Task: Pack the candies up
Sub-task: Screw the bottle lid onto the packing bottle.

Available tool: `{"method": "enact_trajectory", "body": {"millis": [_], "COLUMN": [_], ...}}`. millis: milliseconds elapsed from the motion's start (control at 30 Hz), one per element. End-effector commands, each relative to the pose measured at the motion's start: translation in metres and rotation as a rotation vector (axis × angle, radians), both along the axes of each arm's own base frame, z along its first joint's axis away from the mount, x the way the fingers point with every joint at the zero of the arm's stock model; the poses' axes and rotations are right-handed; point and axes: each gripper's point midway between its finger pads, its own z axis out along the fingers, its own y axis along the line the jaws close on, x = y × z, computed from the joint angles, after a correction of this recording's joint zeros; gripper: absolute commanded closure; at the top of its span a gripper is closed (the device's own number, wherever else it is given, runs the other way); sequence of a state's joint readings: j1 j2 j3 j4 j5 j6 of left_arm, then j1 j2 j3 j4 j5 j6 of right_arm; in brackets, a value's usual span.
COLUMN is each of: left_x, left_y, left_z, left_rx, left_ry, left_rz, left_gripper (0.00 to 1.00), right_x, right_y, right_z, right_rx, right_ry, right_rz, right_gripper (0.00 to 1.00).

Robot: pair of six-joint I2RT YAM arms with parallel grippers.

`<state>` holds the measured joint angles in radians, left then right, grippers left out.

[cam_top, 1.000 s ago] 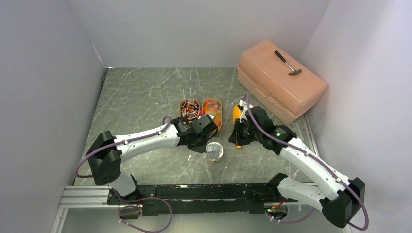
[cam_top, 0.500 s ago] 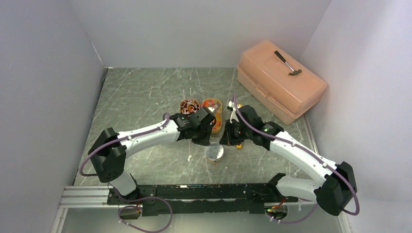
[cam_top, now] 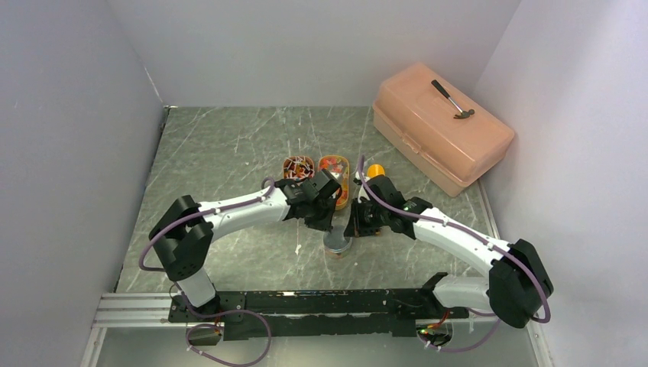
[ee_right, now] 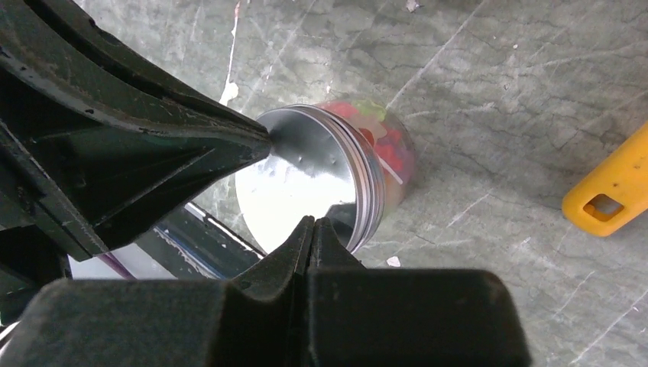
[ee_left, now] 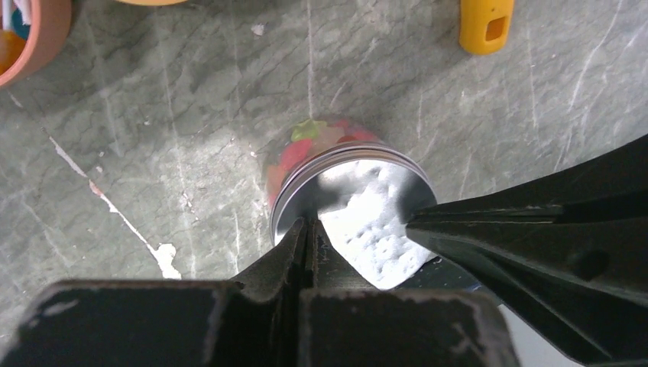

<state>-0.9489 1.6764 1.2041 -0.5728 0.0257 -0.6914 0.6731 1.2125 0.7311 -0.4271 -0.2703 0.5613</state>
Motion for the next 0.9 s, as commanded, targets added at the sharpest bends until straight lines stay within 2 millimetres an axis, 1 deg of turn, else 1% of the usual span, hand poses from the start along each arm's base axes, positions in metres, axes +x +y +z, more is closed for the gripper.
{"method": "enact_trajectory", "body": {"millis": [0, 167, 333, 567, 767, 867], "left_x": [0.003, 0.005, 0.005, 0.001, -0.003, -0.006], "left_y": [-0.013, -0.016, -0.019, -0.02, -0.015, -0.012], "left_z": [-0.001, 0.001, 0.002, -0.003, -0.009, -0.012], "left_rx": [-0.036, -0.044, -0.049, -0.049, -0.042, -0.043], "left_ry": [-0.001, -0.003, 0.0, 0.022, 0.036, 0.043], "left_rz": [-0.032, -0.037, -0.043, -0.049, -0.04, -0.033], "left_gripper": [0.97, 0.97, 0.97, 0.97, 0.97, 0.97], "right_x": [0.009, 0.007, 0.004, -0.007, -0.018, -0.021], "right_y": [0.0, -0.009, -0.018, -0.025, -0.03, -0.03], "right_z": [-0.001, -0.011, -0.015, -0.016, -0.024, -0.024], "right_rx": [0.0, -0.039, -0.069, -0.066, -0.058, -0.051], "right_ry": [-0.043, -0.035, -0.038, -0.028, 0.004, 0.008], "right_rz": [-0.032, -0.053, -0.07, -0.075, -0.077, -0.076], "right_gripper": [1.0, 1.0, 1.0, 1.0, 1.0, 1.0]}}
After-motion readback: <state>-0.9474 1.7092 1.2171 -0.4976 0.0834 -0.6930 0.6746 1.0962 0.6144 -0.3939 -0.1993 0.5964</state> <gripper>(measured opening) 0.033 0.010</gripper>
